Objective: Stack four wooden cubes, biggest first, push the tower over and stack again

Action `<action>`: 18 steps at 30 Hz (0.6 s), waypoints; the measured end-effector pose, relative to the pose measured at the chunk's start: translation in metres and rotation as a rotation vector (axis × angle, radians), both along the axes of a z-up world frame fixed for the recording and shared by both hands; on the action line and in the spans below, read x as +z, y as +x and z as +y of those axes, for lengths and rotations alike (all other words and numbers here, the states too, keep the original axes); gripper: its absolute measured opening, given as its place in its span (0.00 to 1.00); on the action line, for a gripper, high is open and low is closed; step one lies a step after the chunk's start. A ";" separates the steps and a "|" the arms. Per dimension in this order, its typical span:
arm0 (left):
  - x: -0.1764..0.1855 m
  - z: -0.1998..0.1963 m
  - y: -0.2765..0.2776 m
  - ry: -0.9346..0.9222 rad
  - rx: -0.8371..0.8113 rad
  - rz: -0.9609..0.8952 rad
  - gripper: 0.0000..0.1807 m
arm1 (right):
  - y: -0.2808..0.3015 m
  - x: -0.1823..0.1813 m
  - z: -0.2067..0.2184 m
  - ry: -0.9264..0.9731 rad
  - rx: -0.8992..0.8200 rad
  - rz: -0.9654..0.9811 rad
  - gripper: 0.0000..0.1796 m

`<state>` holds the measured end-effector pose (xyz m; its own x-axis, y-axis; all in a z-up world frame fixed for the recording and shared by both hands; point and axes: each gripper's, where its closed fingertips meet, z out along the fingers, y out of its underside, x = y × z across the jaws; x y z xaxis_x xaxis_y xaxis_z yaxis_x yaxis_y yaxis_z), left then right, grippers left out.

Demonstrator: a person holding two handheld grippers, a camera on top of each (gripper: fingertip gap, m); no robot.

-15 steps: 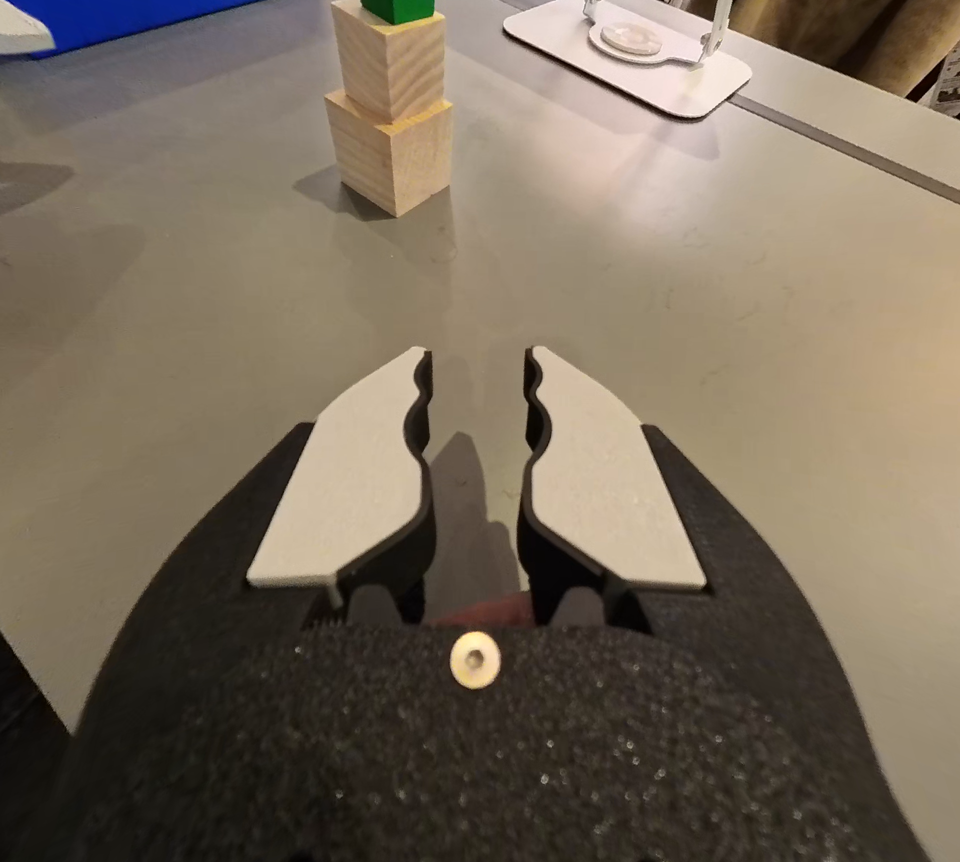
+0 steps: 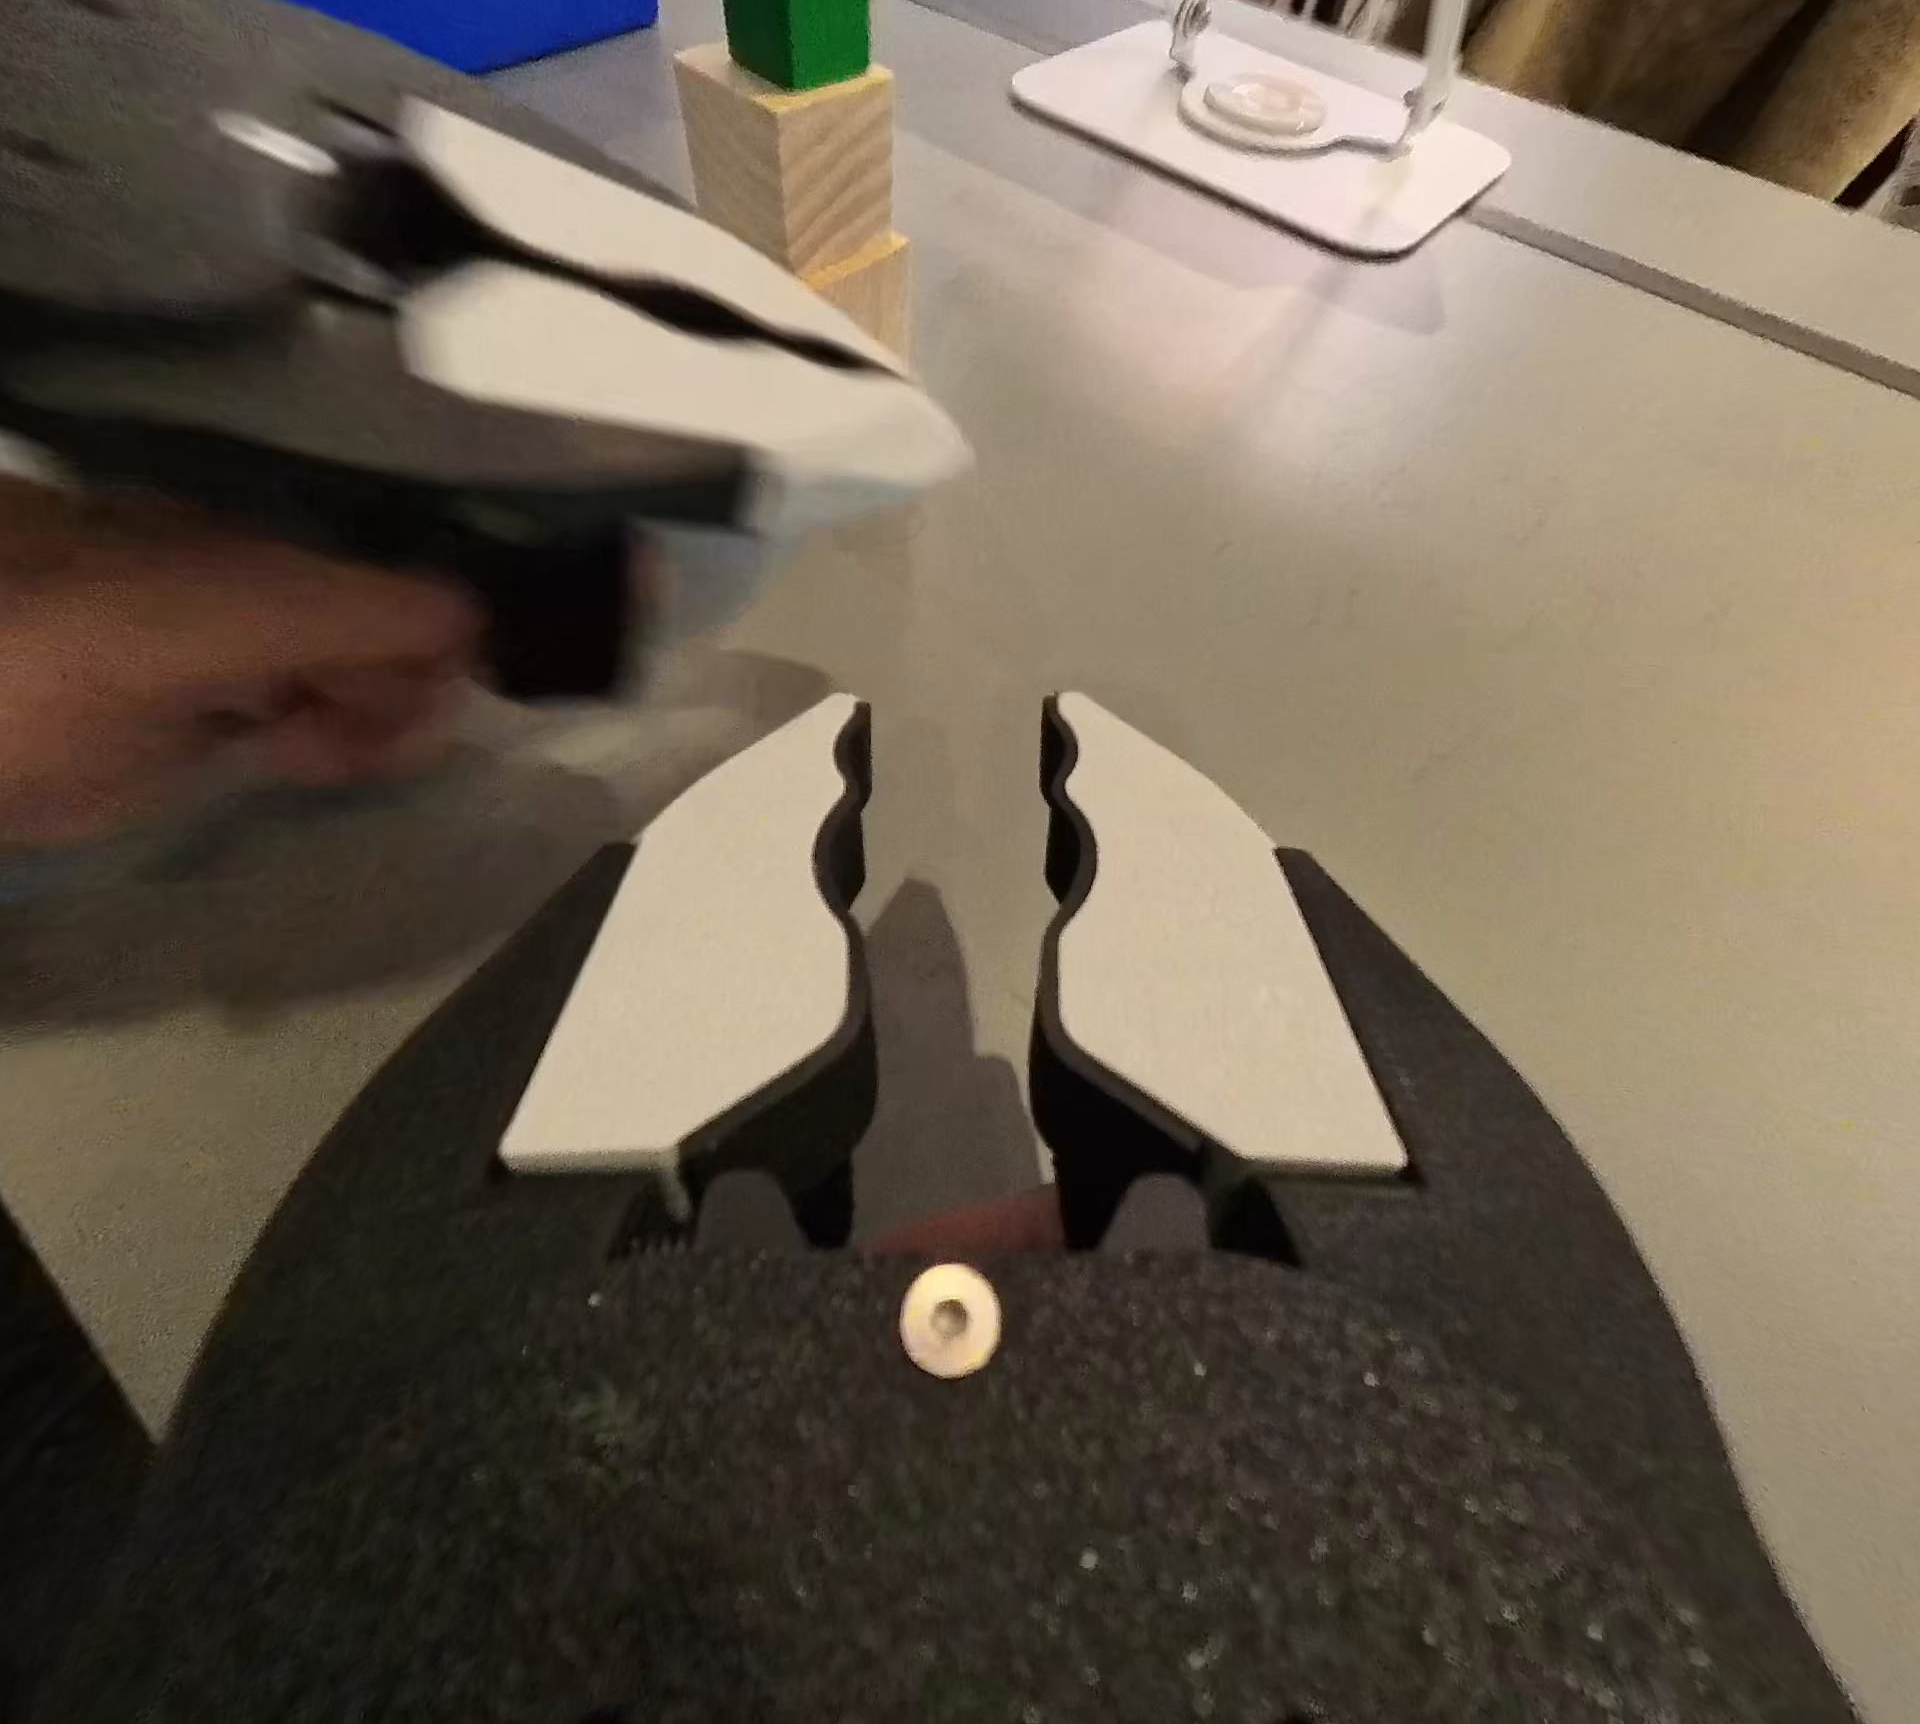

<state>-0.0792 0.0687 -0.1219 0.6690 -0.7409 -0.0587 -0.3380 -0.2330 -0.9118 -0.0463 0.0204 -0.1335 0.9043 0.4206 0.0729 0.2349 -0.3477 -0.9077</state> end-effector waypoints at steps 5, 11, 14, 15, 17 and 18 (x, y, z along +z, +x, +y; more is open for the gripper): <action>0.005 0.006 0.096 -0.078 -0.023 -0.033 0.00 | 0.047 0.016 0.001 0.113 -0.194 0.022 0.02; -0.033 0.086 -0.065 -0.166 0.316 0.056 0.00 | 0.044 0.012 0.001 0.064 -0.142 0.080 0.18; -0.016 0.093 -0.199 -0.148 0.548 -0.011 0.00 | 0.032 0.011 0.002 0.065 -0.116 0.039 0.18; -0.015 0.081 -0.212 -0.139 0.538 -0.019 0.00 | 0.028 0.009 0.003 0.060 -0.104 0.032 0.18; -0.020 0.058 -0.223 -0.110 0.507 0.030 0.00 | 0.022 0.008 0.006 0.052 -0.094 0.023 0.18; -0.019 0.050 -0.225 -0.098 0.498 0.014 0.00 | 0.018 0.008 0.007 0.054 -0.086 0.020 0.18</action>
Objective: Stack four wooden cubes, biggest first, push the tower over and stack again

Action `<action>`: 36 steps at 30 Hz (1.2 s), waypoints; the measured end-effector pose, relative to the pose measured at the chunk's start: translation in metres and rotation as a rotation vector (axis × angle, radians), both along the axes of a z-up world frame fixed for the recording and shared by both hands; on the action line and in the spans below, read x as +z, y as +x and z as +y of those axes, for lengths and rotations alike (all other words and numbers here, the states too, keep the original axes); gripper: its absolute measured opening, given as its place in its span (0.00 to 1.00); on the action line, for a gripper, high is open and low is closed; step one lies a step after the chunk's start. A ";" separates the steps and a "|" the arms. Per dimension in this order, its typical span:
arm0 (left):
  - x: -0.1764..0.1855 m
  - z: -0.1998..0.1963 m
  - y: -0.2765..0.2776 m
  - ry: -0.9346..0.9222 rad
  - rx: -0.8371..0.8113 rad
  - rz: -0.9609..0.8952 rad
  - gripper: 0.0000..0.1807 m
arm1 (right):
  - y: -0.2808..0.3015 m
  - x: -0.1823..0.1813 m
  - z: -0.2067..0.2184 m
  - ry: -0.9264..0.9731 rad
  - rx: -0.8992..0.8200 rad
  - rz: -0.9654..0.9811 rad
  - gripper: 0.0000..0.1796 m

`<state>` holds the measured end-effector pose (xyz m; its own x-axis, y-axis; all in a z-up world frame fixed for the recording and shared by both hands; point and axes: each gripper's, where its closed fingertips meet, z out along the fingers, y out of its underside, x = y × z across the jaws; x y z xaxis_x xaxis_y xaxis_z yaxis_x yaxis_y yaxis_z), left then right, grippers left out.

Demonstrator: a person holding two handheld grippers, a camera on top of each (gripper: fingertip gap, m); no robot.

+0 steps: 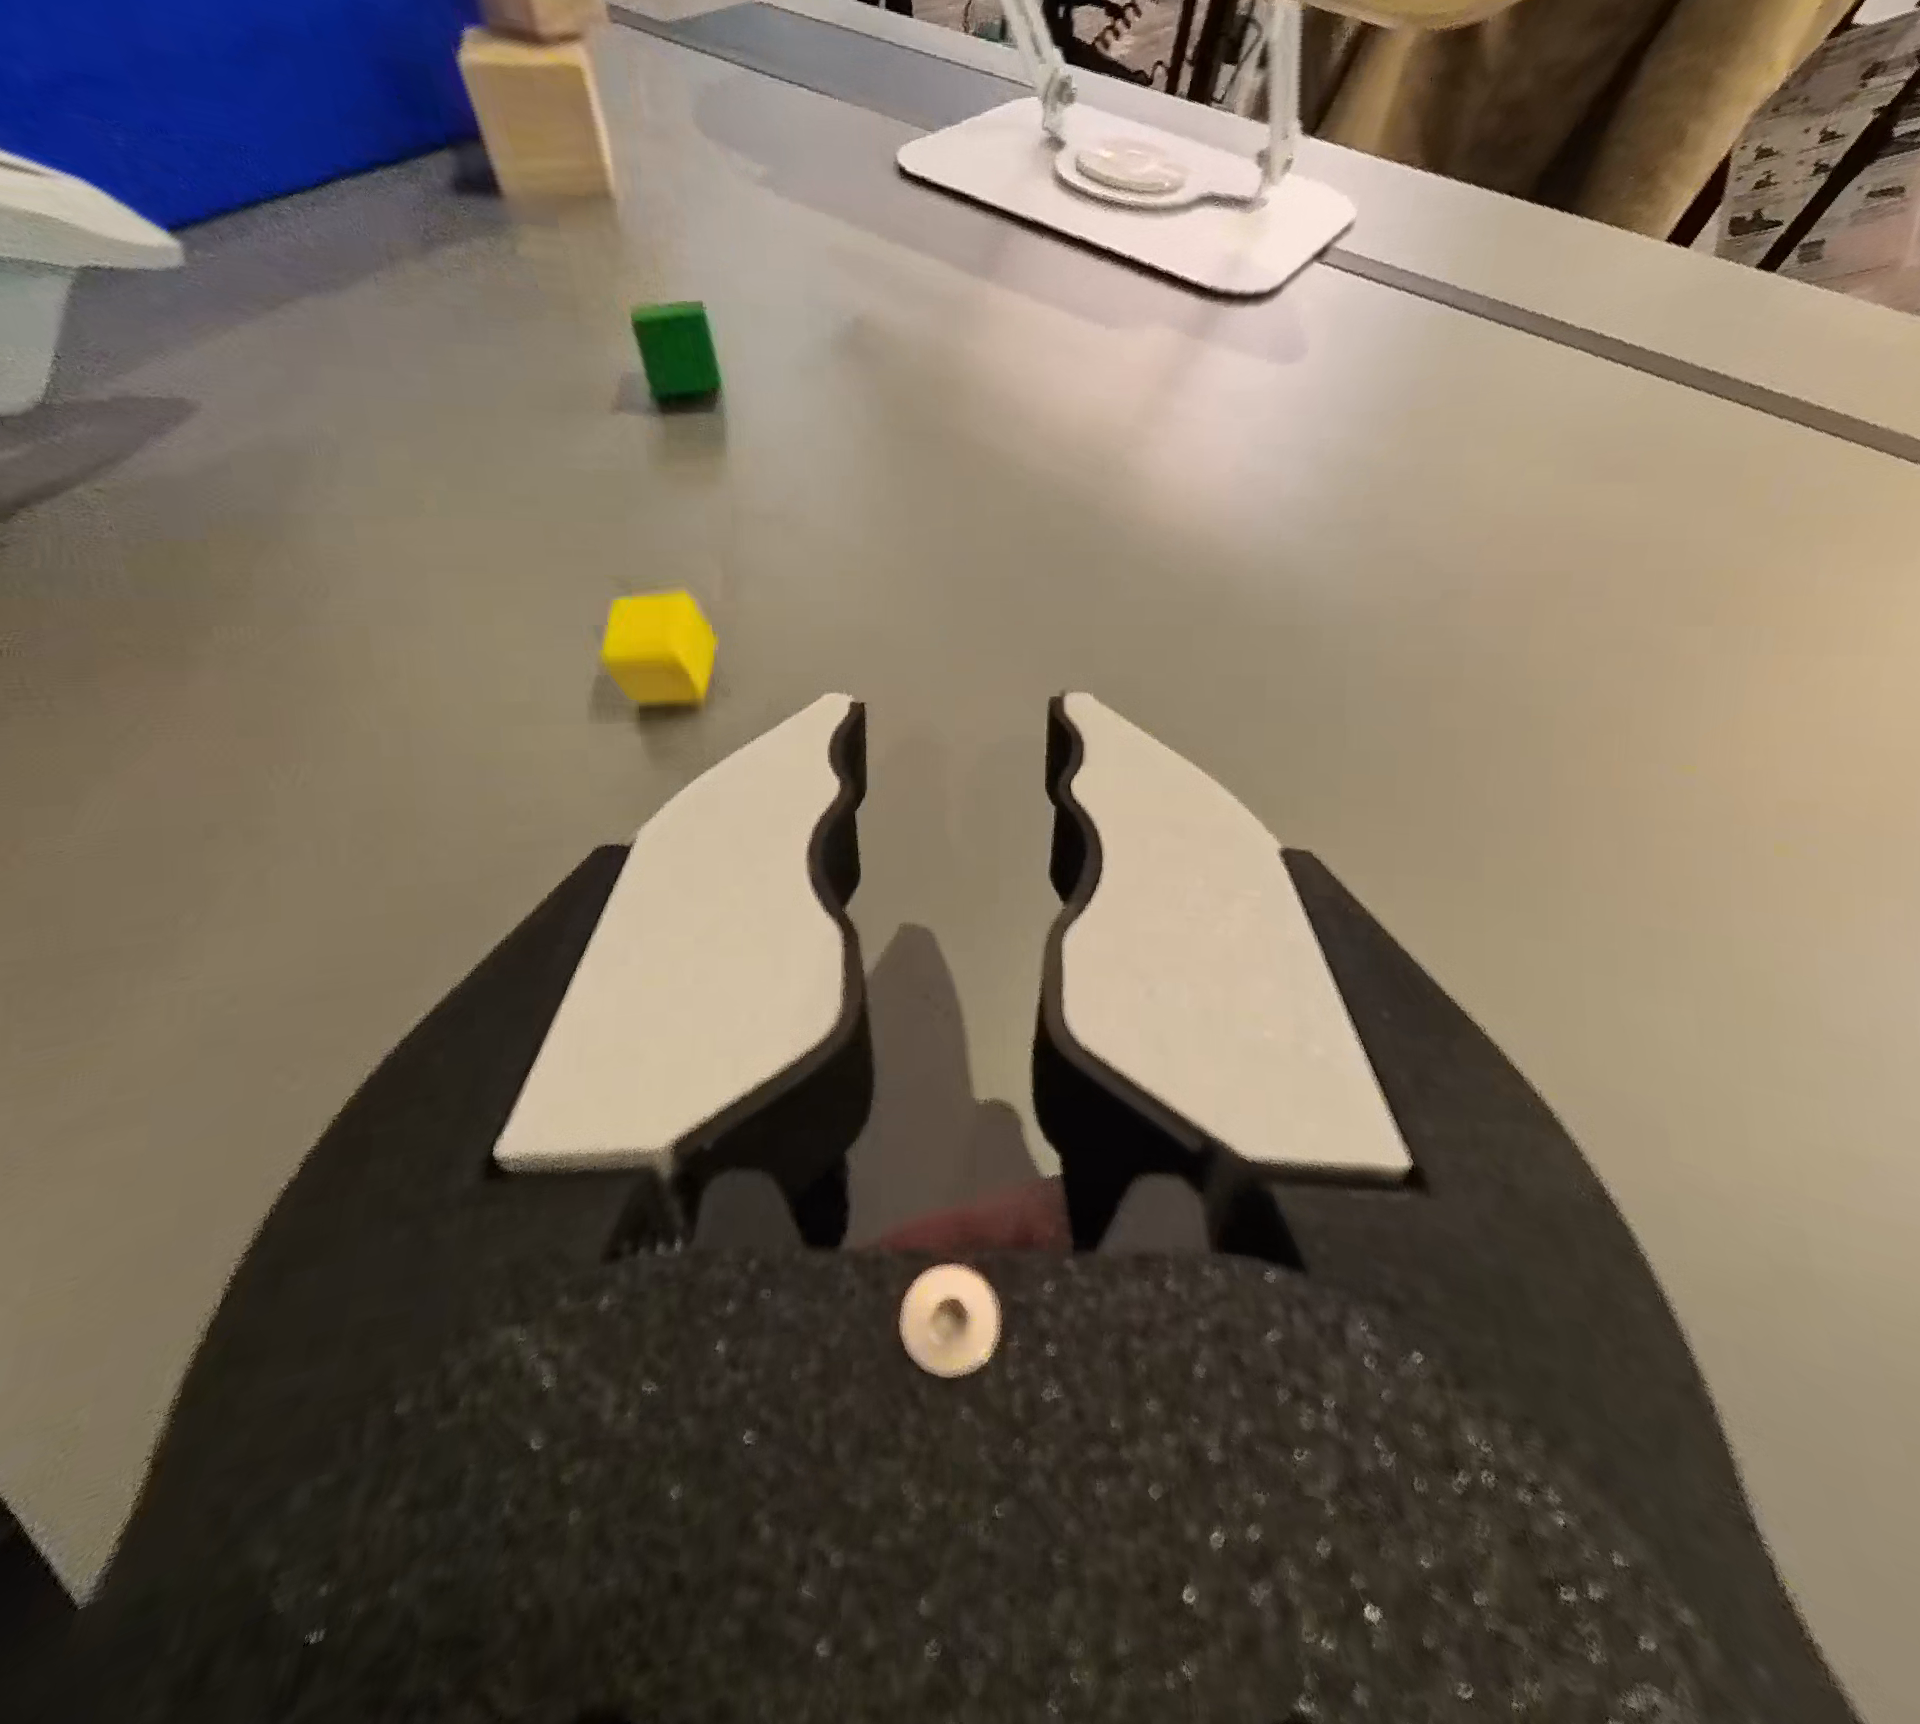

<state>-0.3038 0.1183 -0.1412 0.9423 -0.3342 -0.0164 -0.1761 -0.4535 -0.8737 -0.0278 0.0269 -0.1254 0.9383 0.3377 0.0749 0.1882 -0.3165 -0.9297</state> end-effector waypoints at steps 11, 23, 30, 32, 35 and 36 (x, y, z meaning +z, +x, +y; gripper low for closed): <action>0.030 -0.027 -0.015 0.256 0.008 0.008 0.36 | -0.008 0.006 0.004 0.060 -0.044 -0.030 0.20; 0.027 -0.028 -0.004 0.238 -0.060 0.002 0.34 | -0.012 0.005 0.002 0.044 0.005 -0.001 0.19; 0.026 -0.028 -0.005 0.227 -0.062 -0.008 0.33 | -0.014 0.004 0.003 0.034 0.017 0.005 0.19; 0.026 -0.028 -0.005 0.227 -0.062 -0.006 0.33 | -0.014 0.004 0.002 0.032 0.021 0.002 0.19; 0.026 -0.028 -0.005 0.228 -0.063 -0.004 0.32 | -0.015 0.003 0.002 0.029 0.024 0.002 0.19; 0.026 -0.028 -0.004 0.226 -0.063 -0.002 0.32 | -0.015 0.003 0.002 0.029 0.025 0.002 0.19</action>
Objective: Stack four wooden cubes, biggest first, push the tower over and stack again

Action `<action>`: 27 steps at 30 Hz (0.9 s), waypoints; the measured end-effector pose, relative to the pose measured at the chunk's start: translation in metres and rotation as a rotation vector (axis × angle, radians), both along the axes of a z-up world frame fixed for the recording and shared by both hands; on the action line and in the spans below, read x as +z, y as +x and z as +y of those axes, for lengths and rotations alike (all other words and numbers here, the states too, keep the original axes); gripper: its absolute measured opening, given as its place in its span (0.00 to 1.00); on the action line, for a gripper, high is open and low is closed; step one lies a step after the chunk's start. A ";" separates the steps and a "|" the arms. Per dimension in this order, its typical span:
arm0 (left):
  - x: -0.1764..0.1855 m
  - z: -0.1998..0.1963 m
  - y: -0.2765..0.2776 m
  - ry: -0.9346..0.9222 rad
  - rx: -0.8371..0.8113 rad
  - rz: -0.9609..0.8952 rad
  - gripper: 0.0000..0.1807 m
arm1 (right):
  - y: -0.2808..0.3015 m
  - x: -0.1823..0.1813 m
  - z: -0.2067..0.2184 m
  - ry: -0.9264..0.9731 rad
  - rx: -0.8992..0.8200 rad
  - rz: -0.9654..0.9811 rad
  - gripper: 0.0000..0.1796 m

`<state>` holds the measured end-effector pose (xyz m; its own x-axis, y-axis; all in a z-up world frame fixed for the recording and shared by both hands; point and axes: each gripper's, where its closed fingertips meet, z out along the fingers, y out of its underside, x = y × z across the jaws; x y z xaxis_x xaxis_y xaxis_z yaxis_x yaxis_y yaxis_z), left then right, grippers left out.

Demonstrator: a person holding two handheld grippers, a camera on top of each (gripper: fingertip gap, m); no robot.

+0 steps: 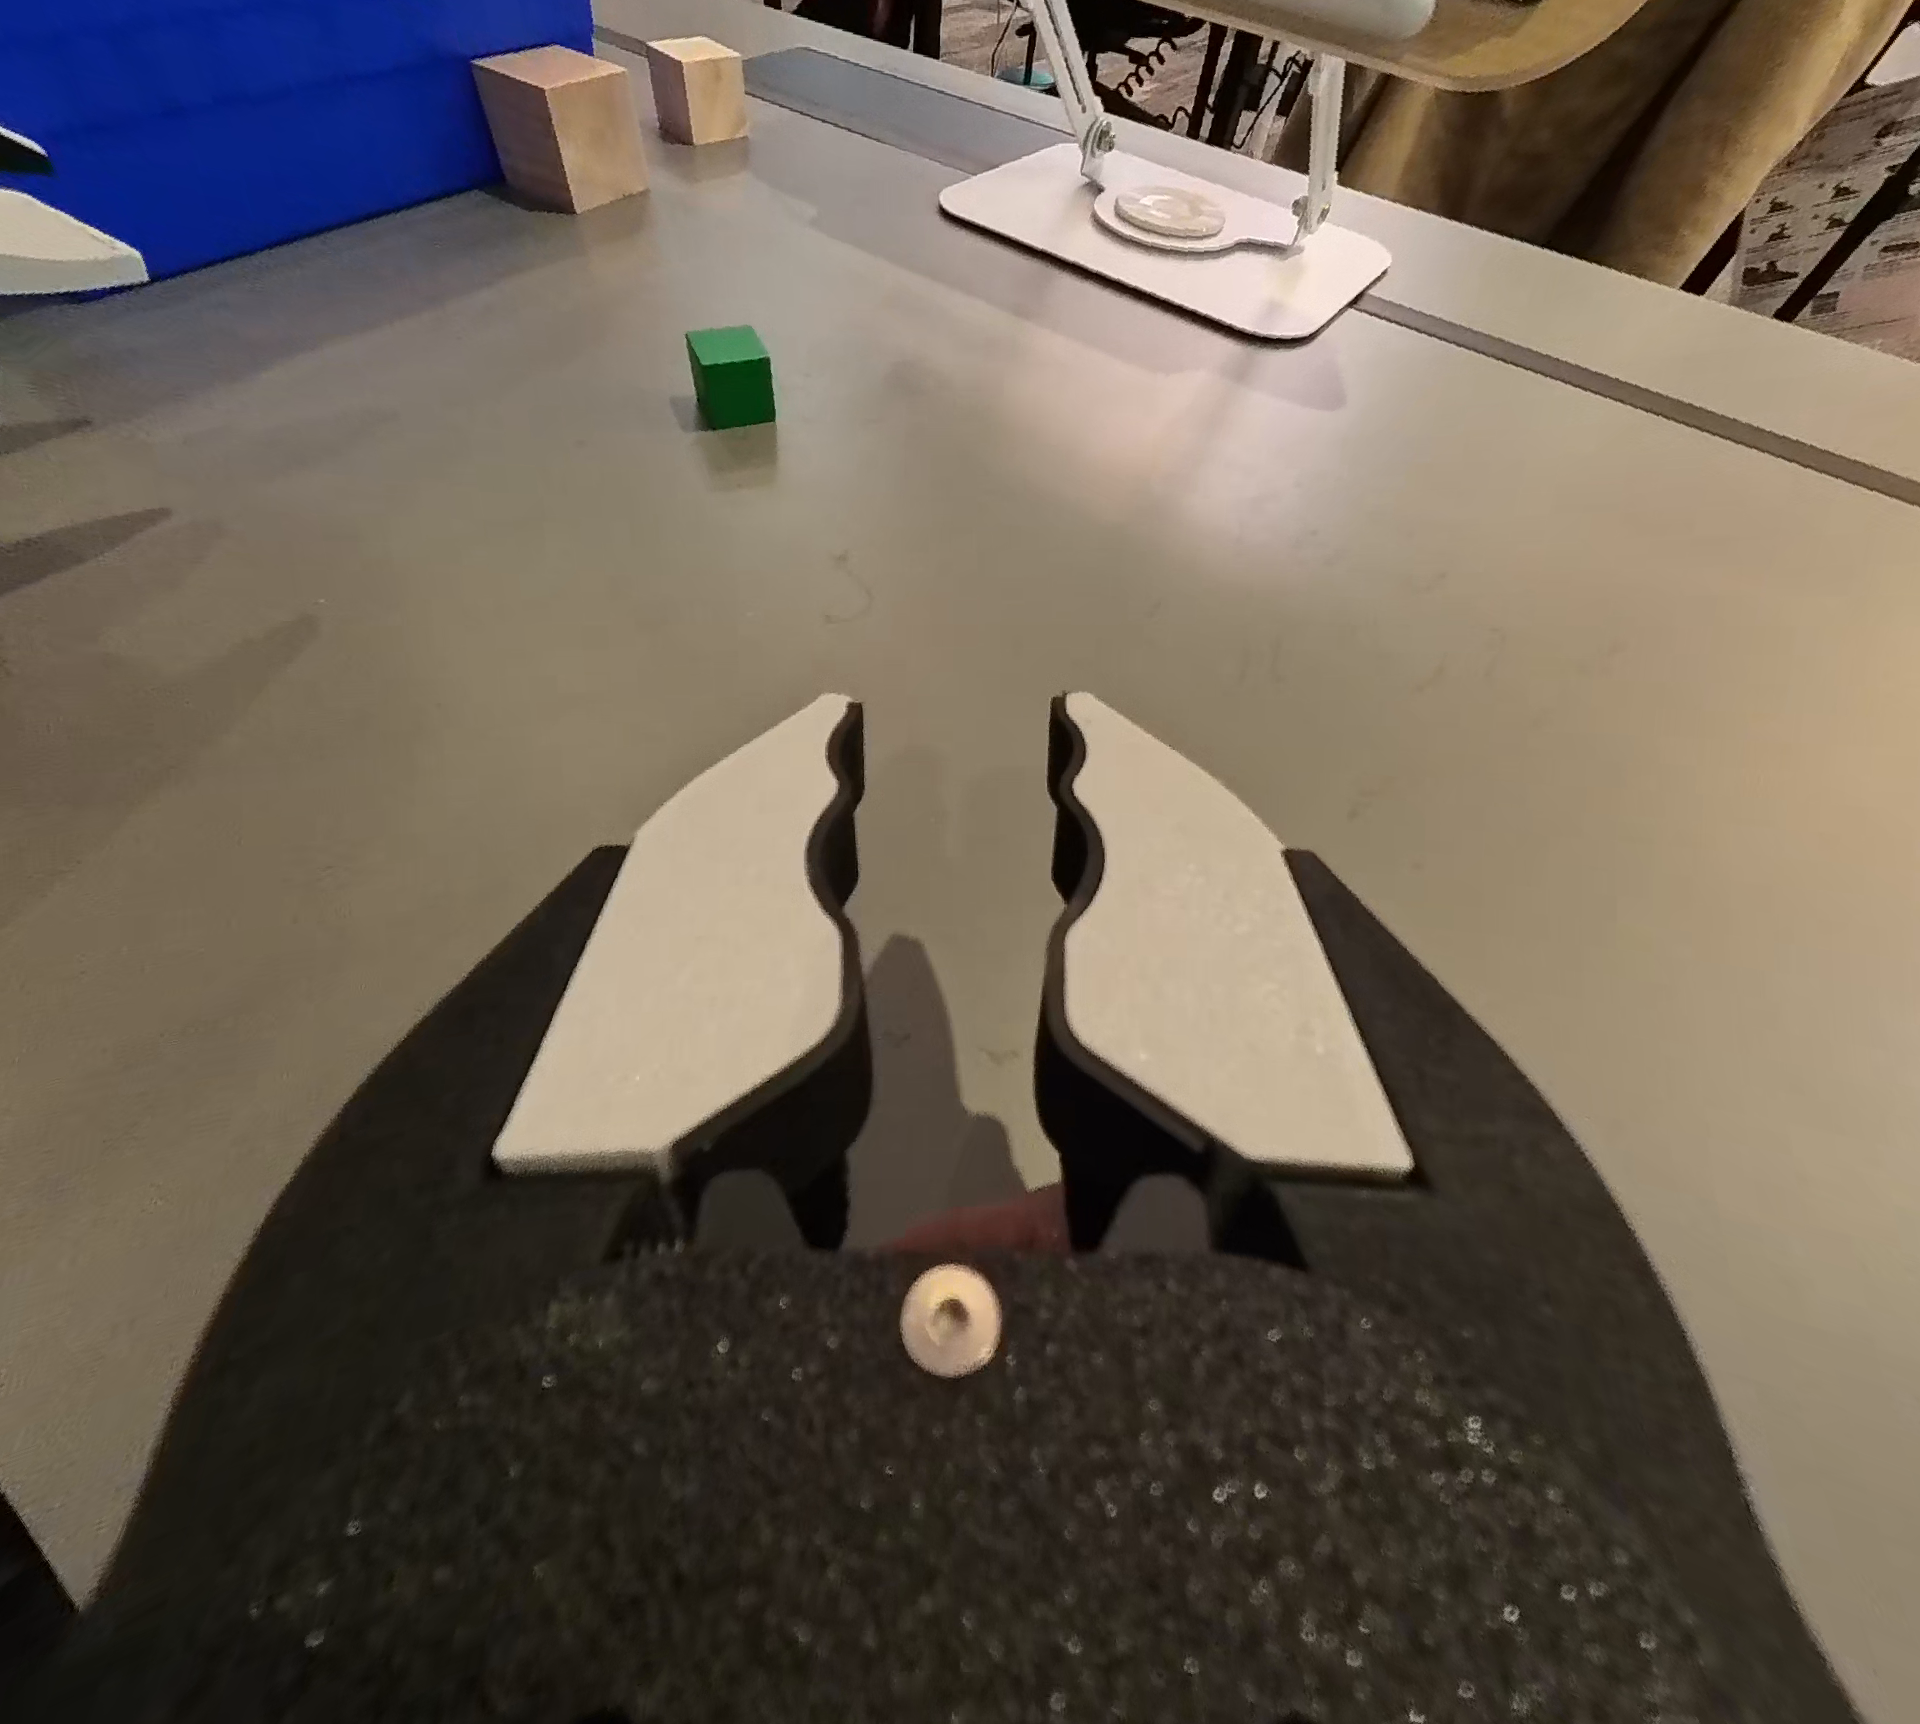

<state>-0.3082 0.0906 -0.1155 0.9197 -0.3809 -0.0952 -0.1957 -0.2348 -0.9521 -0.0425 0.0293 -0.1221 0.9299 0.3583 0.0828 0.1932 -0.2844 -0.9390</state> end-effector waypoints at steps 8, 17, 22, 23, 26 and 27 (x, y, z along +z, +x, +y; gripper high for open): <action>-0.002 0.002 -0.002 -0.016 0.016 -0.005 0.32 | 0.000 0.001 -0.001 0.007 0.000 0.006 0.19; -0.005 0.005 -0.006 -0.043 0.044 -0.009 0.33 | 0.000 0.001 -0.001 0.004 0.002 0.006 0.19; -0.007 0.013 -0.014 -0.077 0.101 -0.043 0.33 | 0.000 0.001 -0.001 0.006 0.005 0.007 0.19; -0.006 0.016 -0.015 -0.072 0.110 -0.051 0.33 | -0.001 0.001 -0.001 0.005 0.008 0.007 0.19; 0.000 0.032 -0.018 -0.033 0.154 -0.037 0.33 | -0.001 0.000 -0.001 0.001 0.013 0.004 0.19; 0.001 0.042 -0.017 -0.026 0.171 -0.014 0.36 | -0.002 0.000 -0.001 -0.002 0.018 0.003 0.19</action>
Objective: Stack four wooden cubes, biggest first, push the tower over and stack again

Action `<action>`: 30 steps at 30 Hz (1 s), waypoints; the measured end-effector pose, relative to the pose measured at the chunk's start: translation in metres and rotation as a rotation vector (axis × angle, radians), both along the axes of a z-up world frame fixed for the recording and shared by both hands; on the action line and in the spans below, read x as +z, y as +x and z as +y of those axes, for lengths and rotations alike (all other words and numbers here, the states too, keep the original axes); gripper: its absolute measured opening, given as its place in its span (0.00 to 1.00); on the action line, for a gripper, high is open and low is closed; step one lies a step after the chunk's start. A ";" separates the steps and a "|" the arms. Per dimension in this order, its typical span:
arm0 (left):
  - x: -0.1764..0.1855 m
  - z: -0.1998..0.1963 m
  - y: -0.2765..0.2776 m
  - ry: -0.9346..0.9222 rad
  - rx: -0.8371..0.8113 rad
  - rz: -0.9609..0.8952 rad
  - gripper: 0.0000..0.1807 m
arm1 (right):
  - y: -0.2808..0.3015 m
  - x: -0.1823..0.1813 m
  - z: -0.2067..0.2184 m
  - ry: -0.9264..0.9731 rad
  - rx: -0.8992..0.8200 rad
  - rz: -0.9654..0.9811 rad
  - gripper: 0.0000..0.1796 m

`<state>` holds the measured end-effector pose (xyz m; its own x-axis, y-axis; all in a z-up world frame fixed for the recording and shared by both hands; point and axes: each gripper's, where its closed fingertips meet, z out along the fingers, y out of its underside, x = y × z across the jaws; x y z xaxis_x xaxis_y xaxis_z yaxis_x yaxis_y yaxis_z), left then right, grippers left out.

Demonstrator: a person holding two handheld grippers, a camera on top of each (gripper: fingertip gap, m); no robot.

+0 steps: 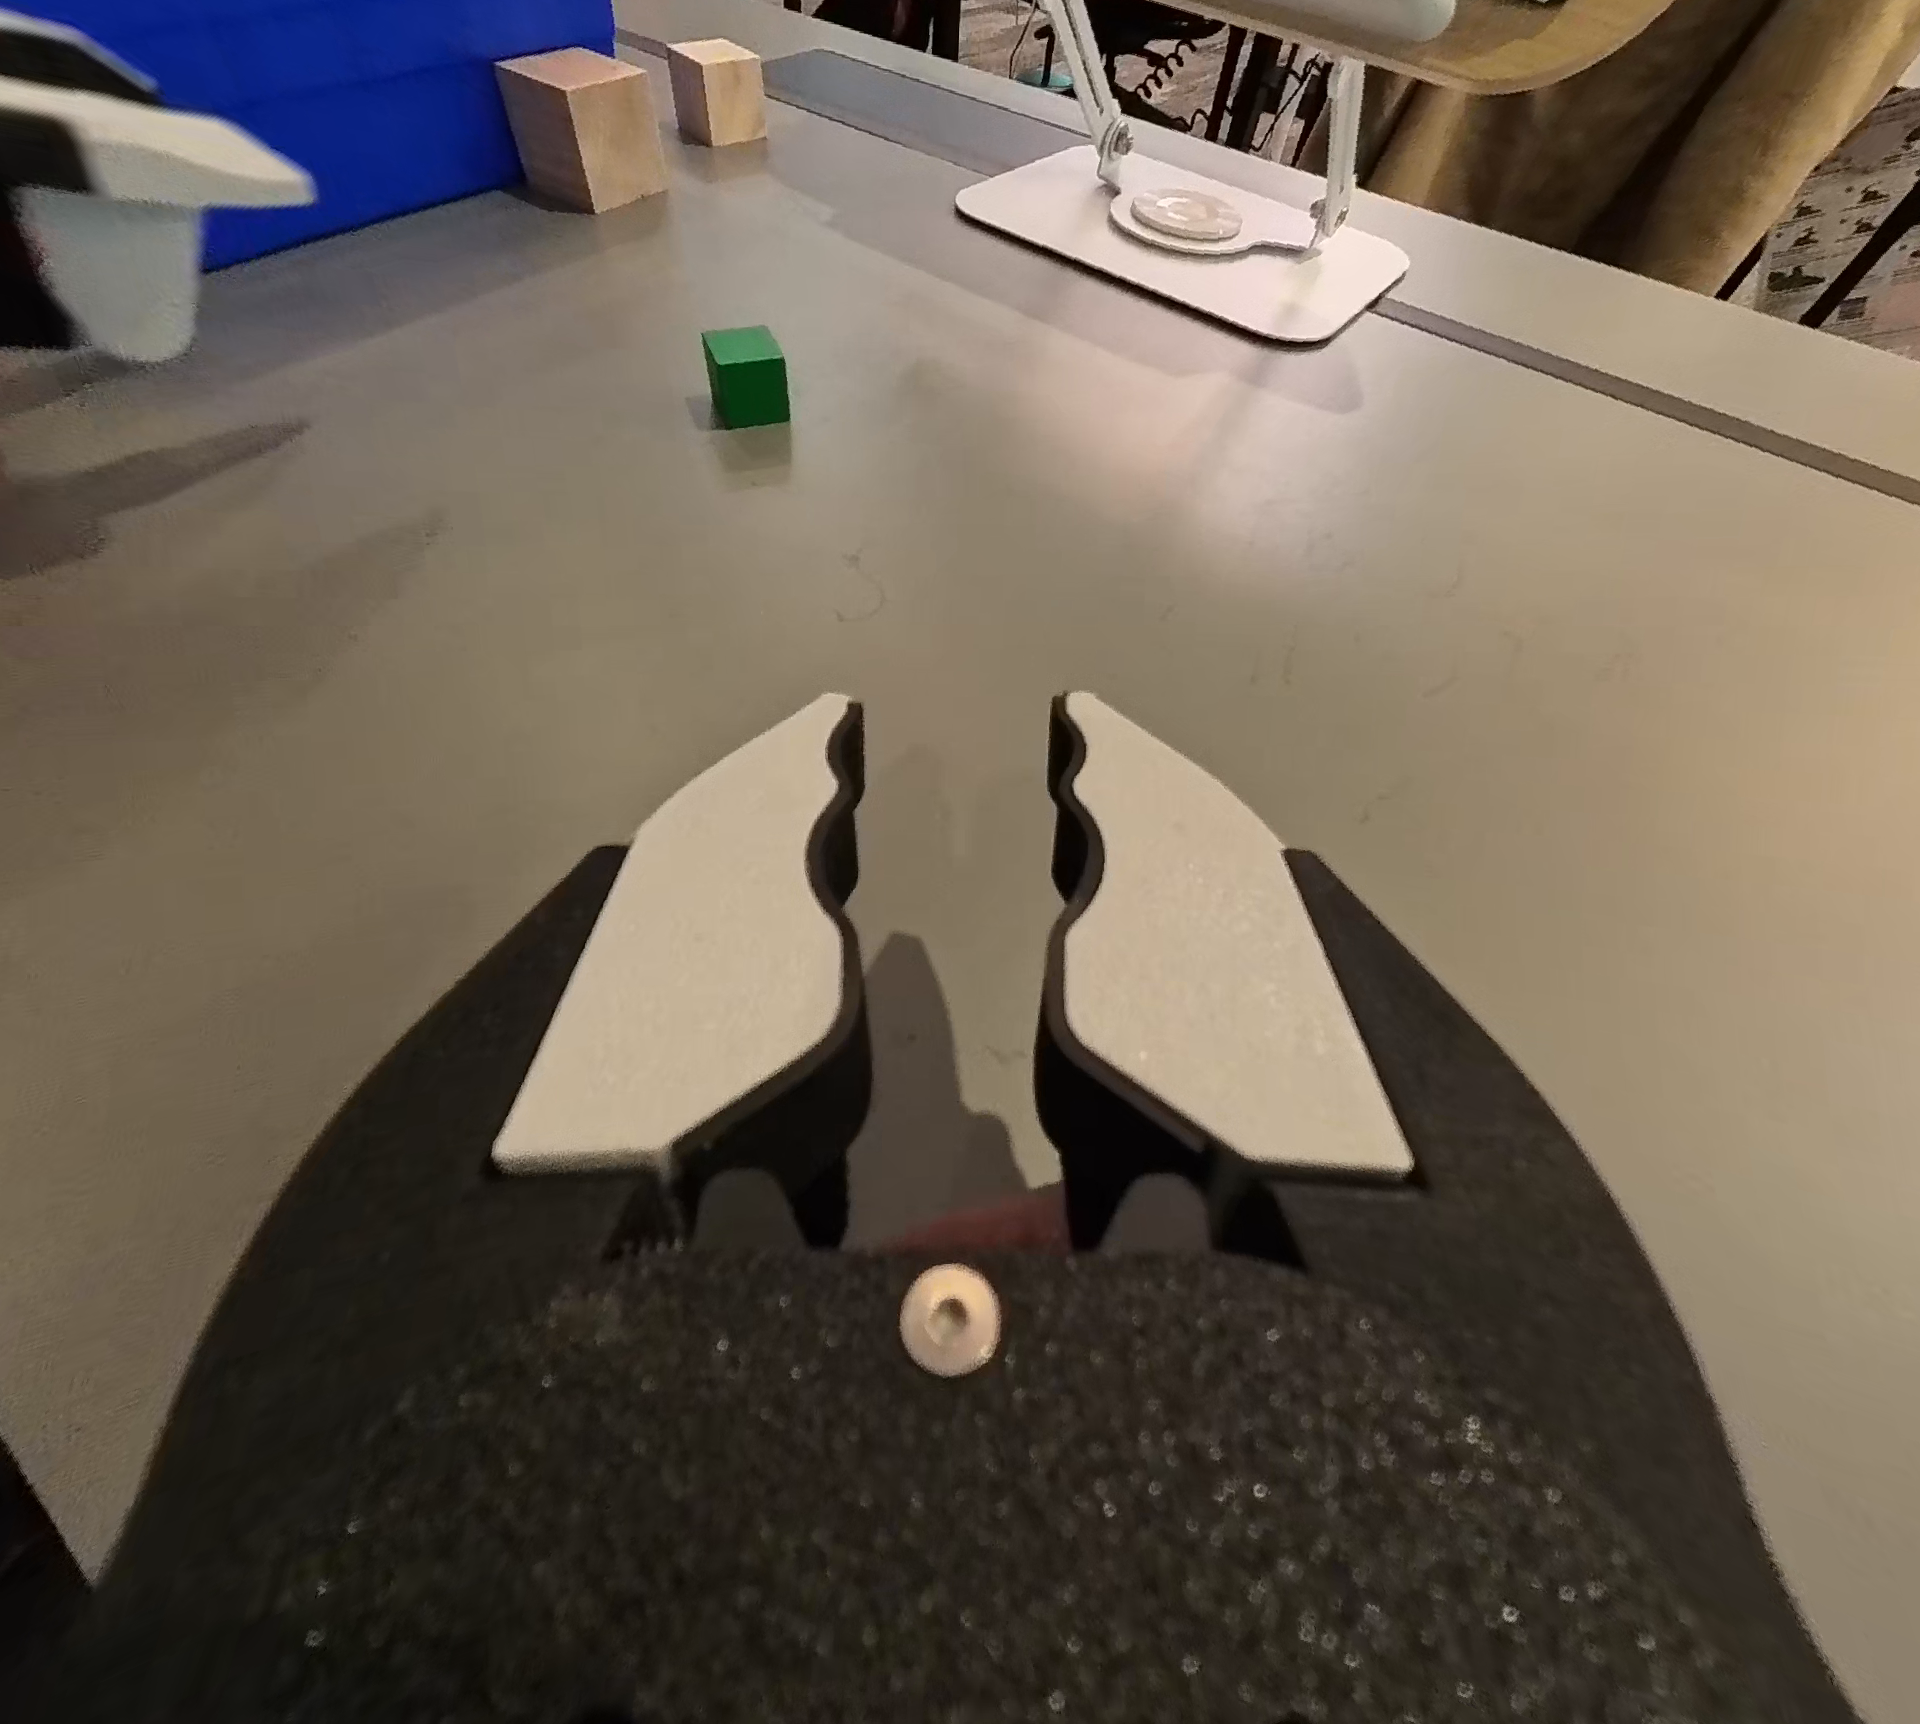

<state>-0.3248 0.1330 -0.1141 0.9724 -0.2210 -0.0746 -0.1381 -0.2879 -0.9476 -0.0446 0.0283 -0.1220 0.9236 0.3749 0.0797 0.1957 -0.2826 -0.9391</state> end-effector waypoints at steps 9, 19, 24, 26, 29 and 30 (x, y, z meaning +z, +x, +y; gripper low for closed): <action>0.047 0.135 0.025 -0.181 -0.314 0.808 0.42 | -0.008 -0.005 -0.001 -0.040 0.068 0.003 0.19; 0.003 0.179 -0.017 -0.676 -0.840 1.336 0.41 | -0.007 -0.007 0.000 -0.086 0.091 0.070 0.19; -0.019 0.190 -0.025 -0.790 -0.900 1.415 0.46 | -0.007 -0.007 0.000 -0.091 0.092 0.074 0.19; -0.025 0.194 -0.029 -0.841 -0.907 1.434 0.46 | -0.008 -0.009 0.000 -0.098 0.096 0.063 0.19; -0.034 0.199 -0.039 -0.912 -0.899 1.475 0.47 | -0.011 -0.011 0.000 -0.110 0.108 0.051 0.19; -0.038 0.198 -0.042 -0.944 -0.899 1.477 0.47 | -0.011 -0.011 0.000 -0.113 0.112 0.050 0.19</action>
